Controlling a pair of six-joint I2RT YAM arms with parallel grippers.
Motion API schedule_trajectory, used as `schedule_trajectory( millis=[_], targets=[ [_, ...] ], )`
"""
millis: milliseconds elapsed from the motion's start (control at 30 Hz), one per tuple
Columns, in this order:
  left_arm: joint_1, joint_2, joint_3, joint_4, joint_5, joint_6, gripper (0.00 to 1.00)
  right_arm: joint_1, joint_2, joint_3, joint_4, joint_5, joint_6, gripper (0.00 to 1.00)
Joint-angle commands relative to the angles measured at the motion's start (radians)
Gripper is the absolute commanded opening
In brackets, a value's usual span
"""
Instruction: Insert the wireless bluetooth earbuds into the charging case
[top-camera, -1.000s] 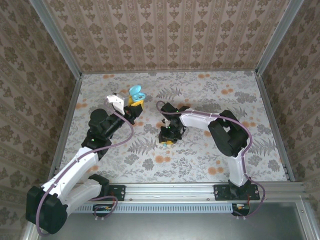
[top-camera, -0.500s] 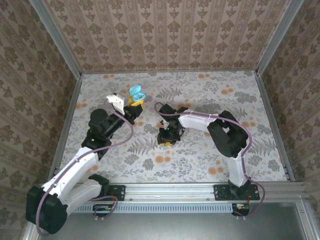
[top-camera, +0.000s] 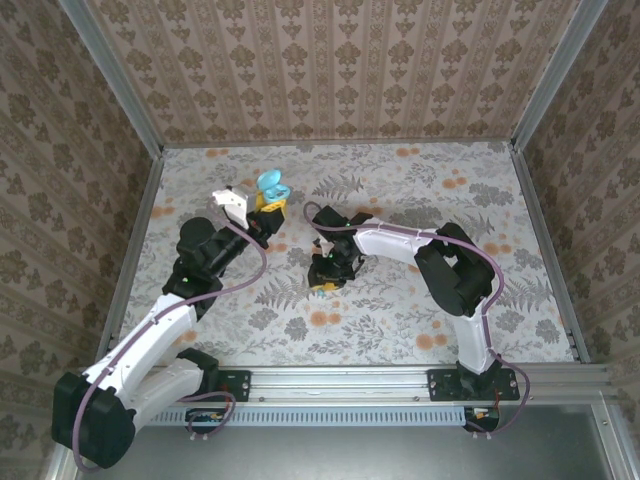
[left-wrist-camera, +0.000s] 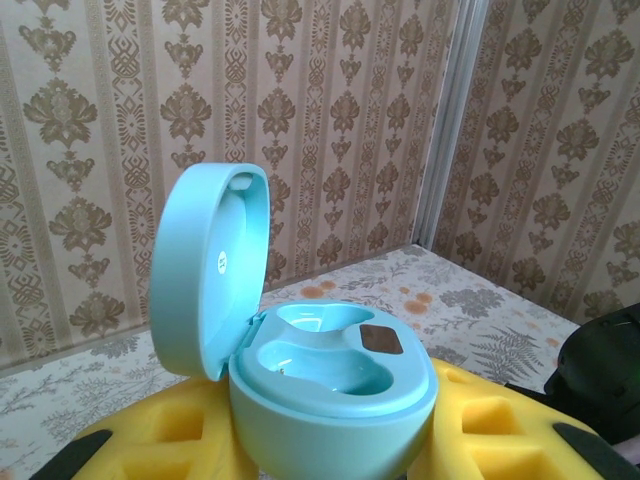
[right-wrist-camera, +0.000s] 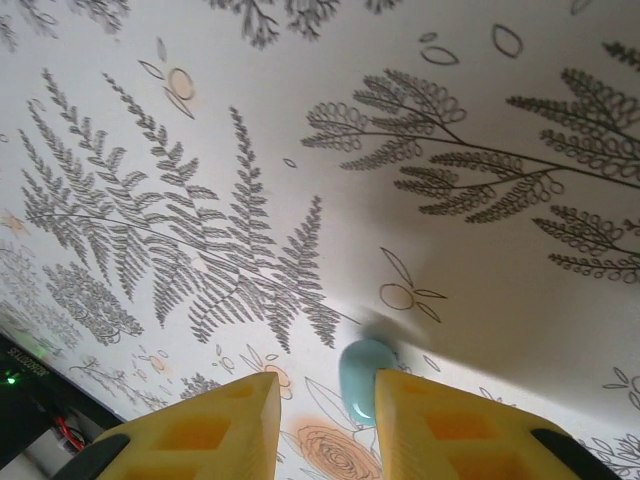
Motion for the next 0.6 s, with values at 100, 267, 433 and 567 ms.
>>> schedule_trajectory(
  millis=[100,267,433,567],
  targets=[
    [0.005,-0.017,0.008,0.018,0.003,-0.006,0.28,0.014,0.016,0.041,-0.019,-0.013,0.017,0.33],
    [0.007,-0.023,0.006,0.014,0.002,-0.004,0.28,0.010,-0.018,0.038,-0.080,0.084,-0.008,0.33],
    [0.008,-0.026,0.002,0.016,0.003,-0.006,0.28,-0.002,-0.022,-0.008,-0.074,0.099,0.008,0.34],
    [0.008,-0.027,0.002,0.017,0.003,-0.006,0.28,-0.001,-0.014,-0.031,-0.052,0.095,0.017,0.36]
  ],
)
